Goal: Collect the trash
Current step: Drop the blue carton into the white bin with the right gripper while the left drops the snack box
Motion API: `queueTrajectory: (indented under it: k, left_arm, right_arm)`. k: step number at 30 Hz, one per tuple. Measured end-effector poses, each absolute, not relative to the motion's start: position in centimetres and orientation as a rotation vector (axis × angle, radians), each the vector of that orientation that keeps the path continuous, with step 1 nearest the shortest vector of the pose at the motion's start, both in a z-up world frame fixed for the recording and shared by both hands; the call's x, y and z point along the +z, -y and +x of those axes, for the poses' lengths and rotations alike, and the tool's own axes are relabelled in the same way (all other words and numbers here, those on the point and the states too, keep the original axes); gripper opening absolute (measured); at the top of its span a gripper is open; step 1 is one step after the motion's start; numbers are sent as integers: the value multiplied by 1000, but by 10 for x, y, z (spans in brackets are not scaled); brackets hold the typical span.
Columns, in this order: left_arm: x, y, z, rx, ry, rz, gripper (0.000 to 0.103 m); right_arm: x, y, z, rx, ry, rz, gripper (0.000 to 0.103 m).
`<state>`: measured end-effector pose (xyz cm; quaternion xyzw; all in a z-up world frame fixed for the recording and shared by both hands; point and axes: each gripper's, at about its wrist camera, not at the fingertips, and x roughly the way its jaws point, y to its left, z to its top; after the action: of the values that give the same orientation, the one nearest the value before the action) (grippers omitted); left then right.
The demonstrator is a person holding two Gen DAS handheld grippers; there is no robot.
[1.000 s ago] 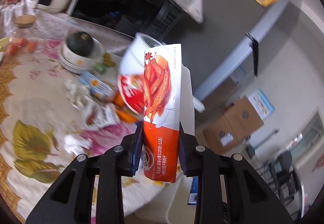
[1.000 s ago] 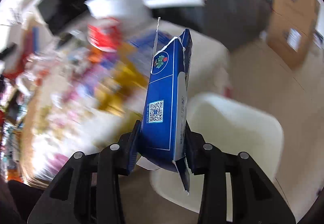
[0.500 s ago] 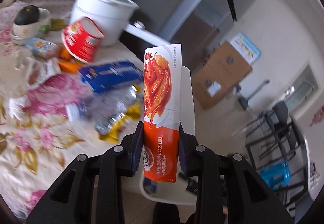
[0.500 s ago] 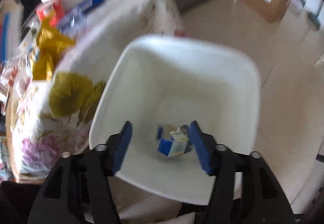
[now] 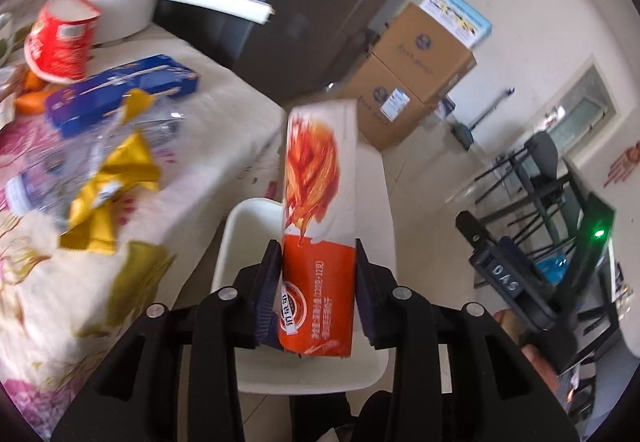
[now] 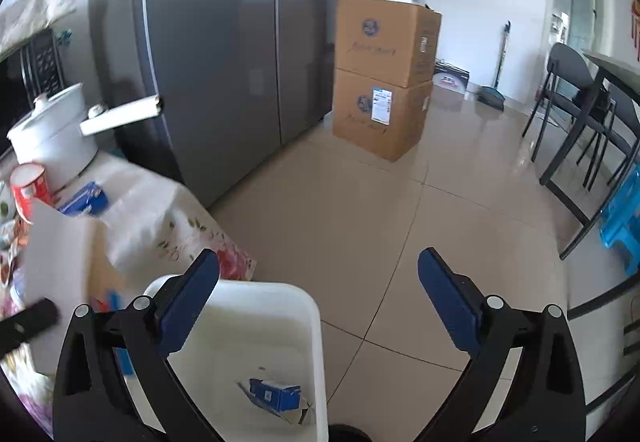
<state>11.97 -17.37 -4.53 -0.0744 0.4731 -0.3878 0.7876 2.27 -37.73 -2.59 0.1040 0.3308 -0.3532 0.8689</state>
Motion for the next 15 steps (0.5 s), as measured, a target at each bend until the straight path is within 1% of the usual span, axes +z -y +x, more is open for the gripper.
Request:
queueTrajectory:
  k: [1, 3, 6, 10, 15]
  left_arm:
    - [-46, 180, 119, -832, -1014, -151, 46]
    - [-47, 187, 119, -823, -1004, -139, 50]
    - [-46, 193, 120, -807, -999, -125, 52]
    - [-40, 189, 119, -700, -928, -38, 65]
    - [-31, 179, 118, -616, -849, 19, 75]
  right_arm:
    - [-27, 379, 24, -738, -694, 220, 95]
    - [-29, 378, 20, -732, -703, 217, 95]
    - [-30, 374, 15, -722, -710, 205, 95]
    - [-25, 365, 15, -697, -711, 200, 95]
    - [-24, 350, 25, -654, -714, 175, 96]
